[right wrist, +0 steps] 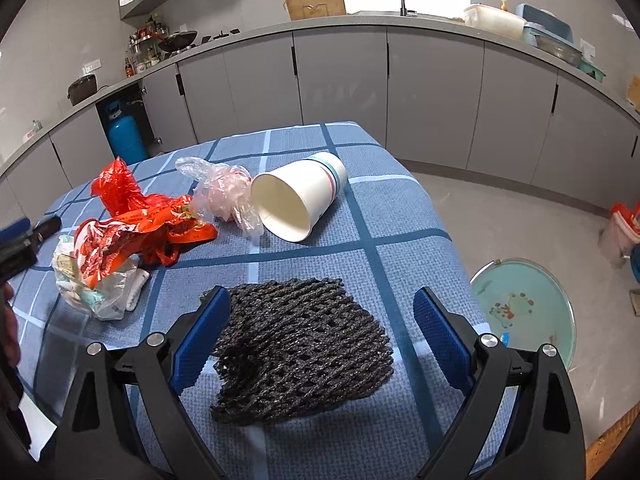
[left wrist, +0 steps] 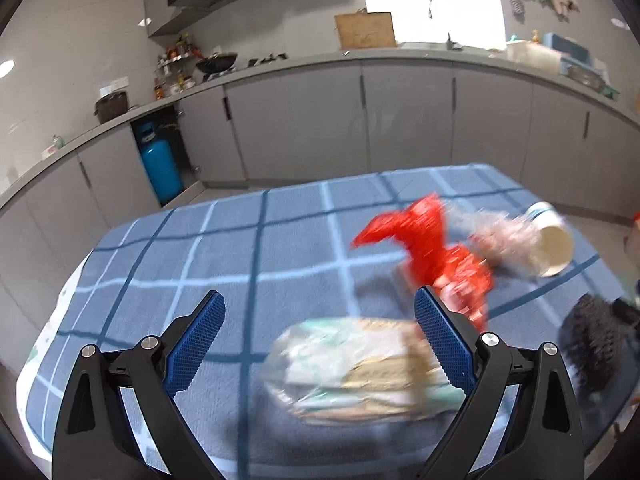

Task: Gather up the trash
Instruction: 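Return both tools to the table and reach toward the red snack bag and second net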

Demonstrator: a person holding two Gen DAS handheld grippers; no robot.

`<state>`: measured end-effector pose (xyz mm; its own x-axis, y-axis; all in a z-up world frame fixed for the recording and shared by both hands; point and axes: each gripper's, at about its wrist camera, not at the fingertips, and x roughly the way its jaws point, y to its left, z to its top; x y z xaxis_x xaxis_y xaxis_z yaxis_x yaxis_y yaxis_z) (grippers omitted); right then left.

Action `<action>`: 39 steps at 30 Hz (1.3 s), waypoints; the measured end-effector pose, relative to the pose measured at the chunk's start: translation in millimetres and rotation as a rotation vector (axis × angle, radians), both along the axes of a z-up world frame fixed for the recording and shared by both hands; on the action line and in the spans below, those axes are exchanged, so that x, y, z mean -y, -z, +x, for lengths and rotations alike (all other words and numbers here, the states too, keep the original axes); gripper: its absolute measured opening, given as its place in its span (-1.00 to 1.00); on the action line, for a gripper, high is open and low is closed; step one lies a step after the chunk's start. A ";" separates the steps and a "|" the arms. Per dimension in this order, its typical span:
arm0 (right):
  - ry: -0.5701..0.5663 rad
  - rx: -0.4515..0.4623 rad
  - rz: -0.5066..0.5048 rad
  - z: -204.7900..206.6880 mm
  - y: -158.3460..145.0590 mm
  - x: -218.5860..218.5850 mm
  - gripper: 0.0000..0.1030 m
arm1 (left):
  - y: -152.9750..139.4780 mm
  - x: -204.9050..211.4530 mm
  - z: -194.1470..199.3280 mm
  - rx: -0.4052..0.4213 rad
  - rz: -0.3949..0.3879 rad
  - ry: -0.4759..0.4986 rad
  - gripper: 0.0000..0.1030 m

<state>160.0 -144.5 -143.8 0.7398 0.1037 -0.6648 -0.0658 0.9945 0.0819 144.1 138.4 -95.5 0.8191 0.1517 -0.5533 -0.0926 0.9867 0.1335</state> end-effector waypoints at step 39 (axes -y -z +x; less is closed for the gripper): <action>-0.007 -0.080 0.030 4.1 27.5 3.8 0.78 | -0.6 77.1 21.4 -0.126 -0.051 0.270 -0.98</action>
<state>164.1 -148.3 -171.3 0.6839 0.1291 -0.7180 -0.0644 0.9911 0.1168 165.4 61.3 -94.9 0.7502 -0.0930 -0.6546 0.1882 0.9791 0.0765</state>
